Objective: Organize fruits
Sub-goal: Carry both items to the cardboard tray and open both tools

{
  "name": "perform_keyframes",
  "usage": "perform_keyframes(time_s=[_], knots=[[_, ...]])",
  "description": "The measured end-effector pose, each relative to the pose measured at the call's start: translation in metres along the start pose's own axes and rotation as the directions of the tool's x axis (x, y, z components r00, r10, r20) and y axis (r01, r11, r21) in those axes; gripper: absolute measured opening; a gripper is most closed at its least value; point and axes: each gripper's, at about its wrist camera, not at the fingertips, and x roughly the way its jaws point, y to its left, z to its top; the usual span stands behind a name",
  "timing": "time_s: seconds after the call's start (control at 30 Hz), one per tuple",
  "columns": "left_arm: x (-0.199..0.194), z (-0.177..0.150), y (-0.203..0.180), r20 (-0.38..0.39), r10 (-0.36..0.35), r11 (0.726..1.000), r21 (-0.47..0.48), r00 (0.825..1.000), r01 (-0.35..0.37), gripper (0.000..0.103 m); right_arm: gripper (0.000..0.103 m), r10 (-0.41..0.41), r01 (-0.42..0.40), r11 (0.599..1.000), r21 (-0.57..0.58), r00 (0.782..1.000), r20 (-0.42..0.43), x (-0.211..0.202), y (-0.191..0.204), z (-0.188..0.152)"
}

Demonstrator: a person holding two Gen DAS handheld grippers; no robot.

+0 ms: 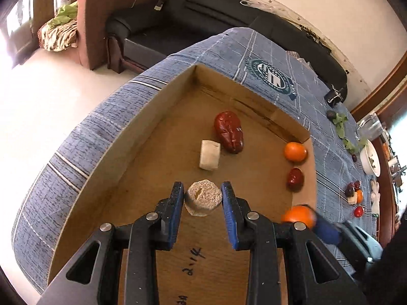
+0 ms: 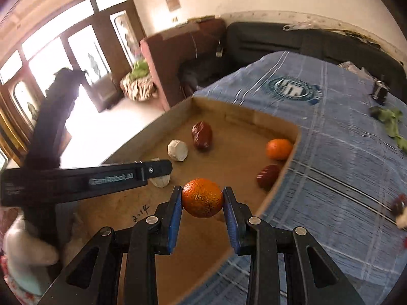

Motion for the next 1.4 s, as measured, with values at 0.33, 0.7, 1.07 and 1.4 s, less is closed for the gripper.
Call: perform_keyframes(time_s=[0.33,0.7,1.07,1.4], knots=[[-0.015,0.000,0.007,0.054,-0.015,0.999,-0.031,0.998,0.017,0.039,0.037,-0.071,0.070,0.996,-0.052,0.997,-0.031,0.027,0.009,0.001],[-0.096,-0.021,0.010,0.260,-0.030,0.996,-0.073,0.965,0.051,0.066,0.059,-0.078,0.078,0.997,-0.004,0.991,0.105,-0.030,0.005,0.002],[-0.103,-0.042,0.013,0.259,-0.048,0.993,-0.095,0.965,0.075,0.079,0.075,-0.240,0.183,0.949,0.258,0.948,0.209,-0.147,-0.087,-0.053],[-0.099,-0.057,-0.049,0.234,-0.121,0.993,0.033,0.965,0.116,0.079,0.076,-0.473,0.388,0.801,0.456,0.877,0.085,-0.222,-0.203,-0.131]])
